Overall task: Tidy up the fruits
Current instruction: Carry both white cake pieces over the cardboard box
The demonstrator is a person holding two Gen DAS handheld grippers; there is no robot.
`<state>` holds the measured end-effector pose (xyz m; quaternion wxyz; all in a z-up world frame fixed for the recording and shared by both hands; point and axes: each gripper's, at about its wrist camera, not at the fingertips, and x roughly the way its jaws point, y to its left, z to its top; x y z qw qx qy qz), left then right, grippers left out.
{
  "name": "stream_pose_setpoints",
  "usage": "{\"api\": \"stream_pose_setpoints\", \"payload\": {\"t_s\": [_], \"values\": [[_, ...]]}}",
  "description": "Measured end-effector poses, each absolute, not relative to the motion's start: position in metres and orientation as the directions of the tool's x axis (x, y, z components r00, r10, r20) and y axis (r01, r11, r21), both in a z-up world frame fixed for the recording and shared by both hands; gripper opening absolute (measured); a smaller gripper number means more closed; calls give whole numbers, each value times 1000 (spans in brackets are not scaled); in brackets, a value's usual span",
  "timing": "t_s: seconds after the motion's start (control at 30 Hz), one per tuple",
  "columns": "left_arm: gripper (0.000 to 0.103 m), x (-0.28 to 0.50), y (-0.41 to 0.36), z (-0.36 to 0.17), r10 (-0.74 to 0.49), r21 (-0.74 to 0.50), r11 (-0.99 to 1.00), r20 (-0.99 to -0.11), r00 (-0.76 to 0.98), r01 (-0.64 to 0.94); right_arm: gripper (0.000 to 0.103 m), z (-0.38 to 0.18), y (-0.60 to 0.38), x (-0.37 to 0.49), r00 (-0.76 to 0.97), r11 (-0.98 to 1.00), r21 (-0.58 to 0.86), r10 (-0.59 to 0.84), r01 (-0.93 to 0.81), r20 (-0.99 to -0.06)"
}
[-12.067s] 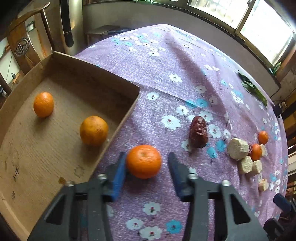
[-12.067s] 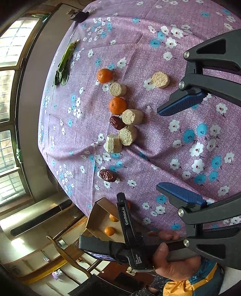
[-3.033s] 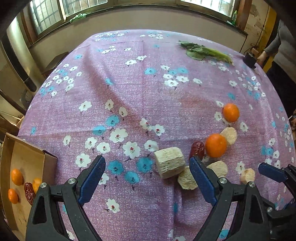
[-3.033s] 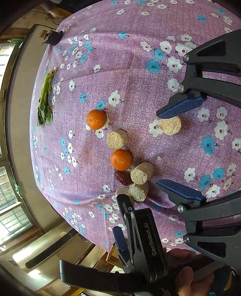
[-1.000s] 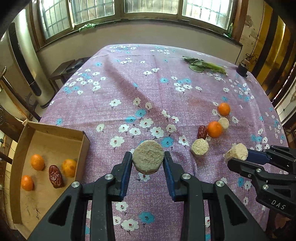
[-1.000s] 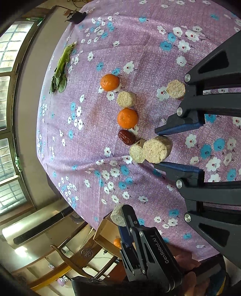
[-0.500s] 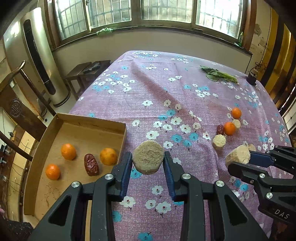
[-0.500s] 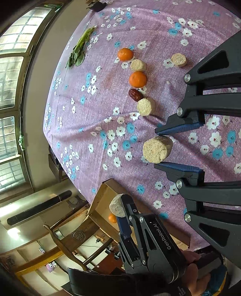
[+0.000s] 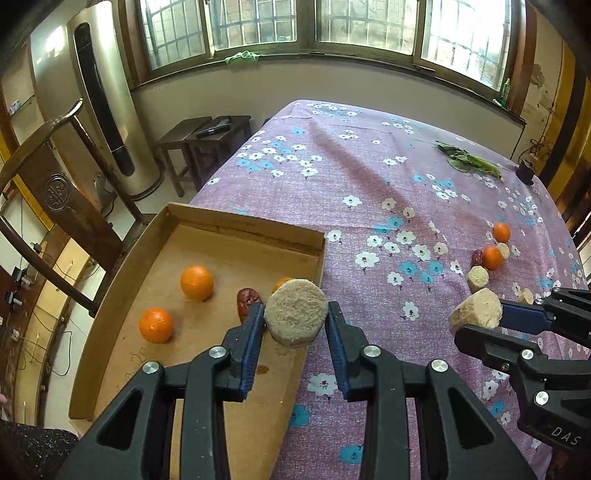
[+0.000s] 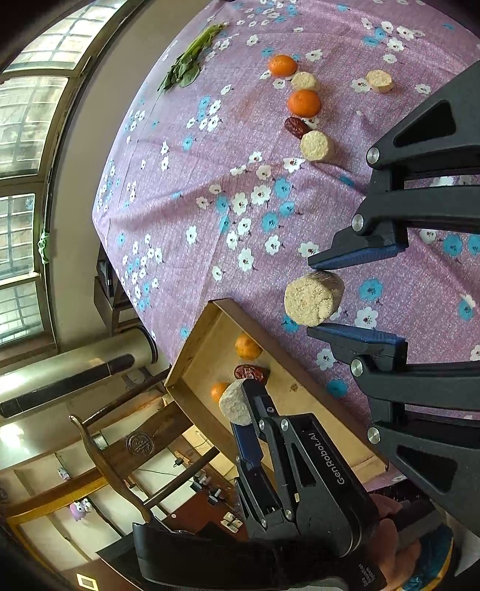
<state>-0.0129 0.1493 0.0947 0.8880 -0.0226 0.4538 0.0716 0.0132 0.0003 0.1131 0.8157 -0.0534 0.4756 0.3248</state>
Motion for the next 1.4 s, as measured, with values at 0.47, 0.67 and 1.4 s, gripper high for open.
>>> {"api": "stream_pose_setpoints", "payload": {"t_s": [0.47, 0.67, 1.4], "values": [[33, -28, 190, 89, 141, 26, 978, -813, 565, -207, 33, 113, 48, 7, 300, 739, 214, 496, -639, -815], [33, -37, 205, 84, 155, 26, 972, -820, 550, -236, 33, 109, 65, 6, 276, 718, 217, 503, -661, -819], [33, -54, 245, 58, 190, 28, 946, -854, 484, -322, 33, 86, 118, 2, 170, 640, 244, 514, -728, -841]]}}
